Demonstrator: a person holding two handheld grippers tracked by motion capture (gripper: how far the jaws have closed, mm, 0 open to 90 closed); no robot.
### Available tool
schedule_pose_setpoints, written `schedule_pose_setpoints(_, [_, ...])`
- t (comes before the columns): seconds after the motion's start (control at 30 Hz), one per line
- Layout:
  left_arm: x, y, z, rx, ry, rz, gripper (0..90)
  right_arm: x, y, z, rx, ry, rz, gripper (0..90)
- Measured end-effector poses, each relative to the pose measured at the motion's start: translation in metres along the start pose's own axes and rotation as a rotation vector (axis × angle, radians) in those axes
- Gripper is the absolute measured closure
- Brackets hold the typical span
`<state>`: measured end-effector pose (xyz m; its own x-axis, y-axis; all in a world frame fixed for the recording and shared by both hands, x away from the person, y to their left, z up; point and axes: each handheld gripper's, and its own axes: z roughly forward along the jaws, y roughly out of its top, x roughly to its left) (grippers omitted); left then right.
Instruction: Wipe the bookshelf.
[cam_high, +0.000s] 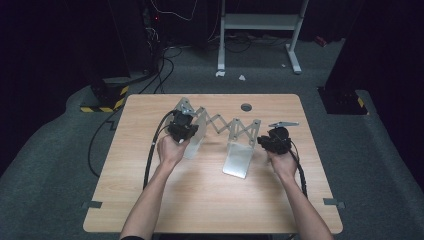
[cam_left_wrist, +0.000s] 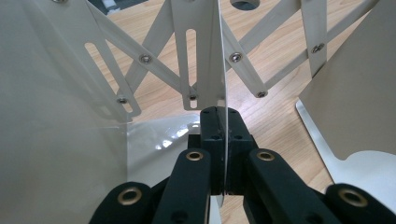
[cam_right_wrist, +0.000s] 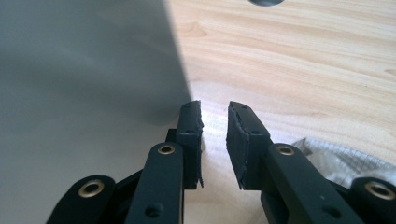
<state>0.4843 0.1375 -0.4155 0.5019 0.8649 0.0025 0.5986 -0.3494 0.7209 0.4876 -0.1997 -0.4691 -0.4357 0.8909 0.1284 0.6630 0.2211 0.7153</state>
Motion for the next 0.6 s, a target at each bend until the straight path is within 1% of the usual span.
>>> schedule_pose_setpoints(0.03, [-0.001, -0.0001, 0.0, -0.002, -0.002, 0.007, 89.2, -0.0013, 0.002, 0.0018, -0.002, -0.001, 0.006, 75.3])
schedule_pose_setpoints(0.1, [-0.0031, 0.0001, 0.0003, -0.003, 0.001, 0.008, 89.2, -0.0014, 0.0055, 0.0038, 0.006, -0.014, 0.009, 75.9])
schedule_pose_setpoints(0.13, [-0.0027, 0.0001, 0.0003, -0.003, -0.002, 0.005, 89.1, -0.0026, 0.0063, 0.0043, -0.002, -0.016, 0.008, 75.8])
schedule_pose_setpoints(0.2, [-0.0017, 0.0001, 0.0004, -0.003, -0.008, 0.006, 89.2, -0.0052, 0.0063, 0.0058, 0.003, -0.001, 0.027, 75.6])
schedule_pose_setpoints(0.27, [-0.0023, 0.0006, 0.0007, -0.001, -0.006, 0.008, 89.1, -0.0056, 0.0058, 0.0073, 0.012, -0.002, 0.015, 75.7])
schedule_pose_setpoints(0.33, [-0.0018, 0.0012, 0.0011, -0.001, -0.006, 0.012, 89.1, -0.0058, 0.0054, 0.0072, 0.012, 0.003, 0.014, 75.9])
schedule_pose_setpoints(0.4, [-0.0017, 0.0015, 0.0015, -0.001, -0.009, 0.009, 89.1, -0.0052, 0.005, 0.0065, 0.013, 0.005, 0.013, 75.9])
schedule_pose_setpoints(0.43, [-0.001, 0.0024, 0.0021, -0.001, -0.009, 0.015, 89.1, -0.0039, 0.0033, 0.0046, 0.012, 0.013, 0.003, 76.1])
schedule_pose_setpoints(0.47, [-0.0013, 0.0025, 0.0025, -0.002, -0.011, 0.012, 89.1, -0.0033, 0.0024, 0.0038, 0.009, 0.01, -0.005, 76.1])
schedule_pose_setpoints(0.6, [-0.0022, 0.003, 0.0035, -0.003, -0.016, 0.015, 89.1, -0.0024, -0.0007, 0.0017, 0.008, 0.017, -0.01, 76.2])
